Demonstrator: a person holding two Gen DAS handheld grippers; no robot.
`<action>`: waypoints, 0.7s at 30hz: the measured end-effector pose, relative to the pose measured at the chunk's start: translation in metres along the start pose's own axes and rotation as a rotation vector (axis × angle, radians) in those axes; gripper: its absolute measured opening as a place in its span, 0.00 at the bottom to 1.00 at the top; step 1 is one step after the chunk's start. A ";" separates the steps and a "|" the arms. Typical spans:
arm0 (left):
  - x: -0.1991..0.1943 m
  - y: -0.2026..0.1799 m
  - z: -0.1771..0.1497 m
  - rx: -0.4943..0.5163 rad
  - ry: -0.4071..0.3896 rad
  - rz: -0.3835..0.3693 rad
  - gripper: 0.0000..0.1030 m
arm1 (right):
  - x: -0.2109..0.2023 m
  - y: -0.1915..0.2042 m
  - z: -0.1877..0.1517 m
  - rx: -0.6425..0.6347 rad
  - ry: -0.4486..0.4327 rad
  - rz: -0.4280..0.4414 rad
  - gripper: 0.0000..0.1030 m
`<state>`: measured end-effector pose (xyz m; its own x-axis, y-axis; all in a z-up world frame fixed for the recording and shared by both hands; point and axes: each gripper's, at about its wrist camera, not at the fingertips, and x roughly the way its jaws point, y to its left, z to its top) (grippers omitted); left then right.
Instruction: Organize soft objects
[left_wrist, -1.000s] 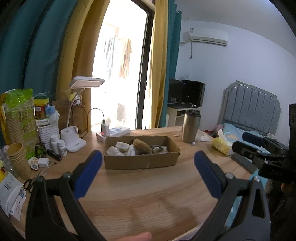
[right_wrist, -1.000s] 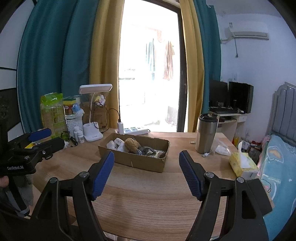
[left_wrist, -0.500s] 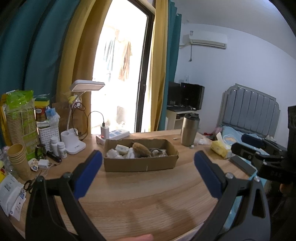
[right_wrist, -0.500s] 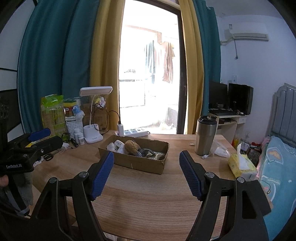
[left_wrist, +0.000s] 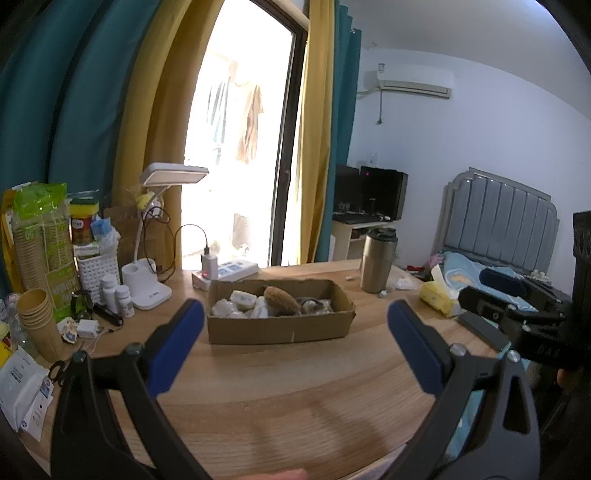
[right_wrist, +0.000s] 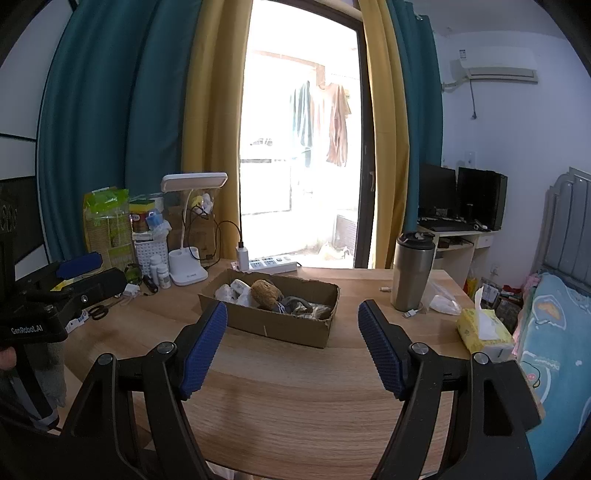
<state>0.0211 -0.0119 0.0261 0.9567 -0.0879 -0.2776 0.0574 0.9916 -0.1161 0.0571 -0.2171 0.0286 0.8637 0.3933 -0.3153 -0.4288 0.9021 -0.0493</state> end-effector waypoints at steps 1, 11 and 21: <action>0.000 0.000 0.000 0.000 -0.001 0.002 0.98 | 0.000 0.000 0.000 0.000 0.001 0.000 0.75; -0.001 -0.001 0.000 0.006 -0.001 -0.004 0.98 | 0.000 0.000 0.000 -0.001 -0.001 0.001 0.75; -0.001 -0.003 -0.001 0.007 0.002 -0.008 0.98 | 0.000 0.000 0.000 0.000 0.000 0.001 0.75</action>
<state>0.0197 -0.0150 0.0260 0.9557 -0.0962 -0.2783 0.0674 0.9915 -0.1115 0.0569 -0.2175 0.0284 0.8631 0.3943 -0.3157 -0.4298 0.9016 -0.0490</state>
